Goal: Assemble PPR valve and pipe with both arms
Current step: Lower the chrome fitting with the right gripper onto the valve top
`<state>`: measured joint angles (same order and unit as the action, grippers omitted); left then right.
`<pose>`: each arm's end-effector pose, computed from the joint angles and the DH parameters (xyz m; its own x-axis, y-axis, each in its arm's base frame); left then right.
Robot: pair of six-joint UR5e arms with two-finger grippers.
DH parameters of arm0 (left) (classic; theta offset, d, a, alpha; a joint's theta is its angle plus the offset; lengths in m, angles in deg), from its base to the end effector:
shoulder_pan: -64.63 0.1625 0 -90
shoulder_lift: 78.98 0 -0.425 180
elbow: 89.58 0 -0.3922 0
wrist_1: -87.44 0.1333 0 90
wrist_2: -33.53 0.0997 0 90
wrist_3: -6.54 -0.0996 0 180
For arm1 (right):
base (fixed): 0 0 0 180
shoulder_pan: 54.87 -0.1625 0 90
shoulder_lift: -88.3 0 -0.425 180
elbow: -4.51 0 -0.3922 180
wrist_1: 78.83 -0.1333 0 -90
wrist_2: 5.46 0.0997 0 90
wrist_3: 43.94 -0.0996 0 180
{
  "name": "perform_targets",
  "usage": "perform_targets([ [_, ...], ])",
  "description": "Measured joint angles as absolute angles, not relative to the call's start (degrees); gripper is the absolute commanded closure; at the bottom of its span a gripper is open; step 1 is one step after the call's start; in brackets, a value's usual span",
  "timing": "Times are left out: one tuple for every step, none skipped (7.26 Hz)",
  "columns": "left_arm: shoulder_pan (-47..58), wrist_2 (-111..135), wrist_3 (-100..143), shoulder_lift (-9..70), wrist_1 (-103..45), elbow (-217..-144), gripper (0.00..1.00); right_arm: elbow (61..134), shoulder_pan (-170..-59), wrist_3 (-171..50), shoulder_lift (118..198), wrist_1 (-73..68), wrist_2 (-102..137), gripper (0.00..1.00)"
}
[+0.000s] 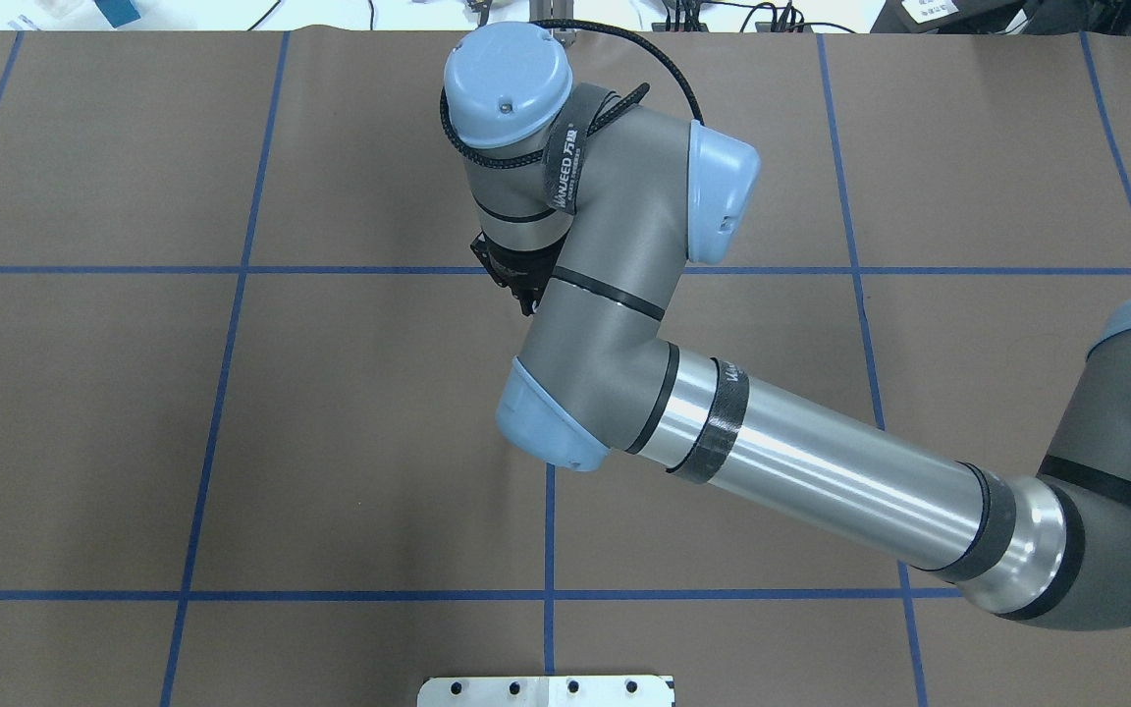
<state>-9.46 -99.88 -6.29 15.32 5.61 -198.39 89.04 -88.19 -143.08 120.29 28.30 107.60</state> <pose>0.0768 -0.5059 0.4766 0.5750 0.5666 -0.5902 -0.4026 0.8239 0.3988 -0.5610 -0.4816 0.0933 0.6222 0.5840 0.5214 -0.4199 0.8111 -0.4072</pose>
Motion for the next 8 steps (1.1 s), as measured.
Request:
perform_targets([
  [-9.5, -99.9, -6.3, 15.3, 5.6, -198.4, 0.00, 88.8, -87.7, -143.1, 120.4, 28.3, 107.0, 1.00],
  [-9.5, -99.9, -6.3, 15.3, 5.6, -198.4, 0.00, 88.7, -87.4, -143.2, 120.6, 28.3, 106.7, 1.00],
  [-9.5, -99.9, -6.3, 15.3, 5.6, -198.4, 0.00, 88.7, -87.3, -143.1, 120.6, 28.3, 106.5, 1.00],
  [-9.5, -99.9, -6.3, 15.3, 5.6, -198.4, 0.00, 88.6, -87.3, -143.1, 120.6, 28.3, 106.4, 1.00],
  [-9.5, -99.9, -6.3, 15.3, 5.6, -198.4, 0.00, 88.6, -87.3, -143.1, 120.5, 28.1, 106.2, 1.00],
  [-9.5, -99.9, -6.3, 15.3, 5.6, -198.4, 0.00, 88.6, -87.3, -143.1, 120.5, 28.1, 105.9, 1.00],
  [-9.5, -100.0, -6.3, 15.3, 5.6, -198.4, 0.00, 88.6, -87.3, -143.0, 120.6, 28.0, 105.5, 1.00],
  [-9.5, -100.0, -6.3, 15.1, 5.6, -198.5, 0.00, 88.6, -87.3, -143.0, 120.7, 27.9, 105.2, 1.00],
])
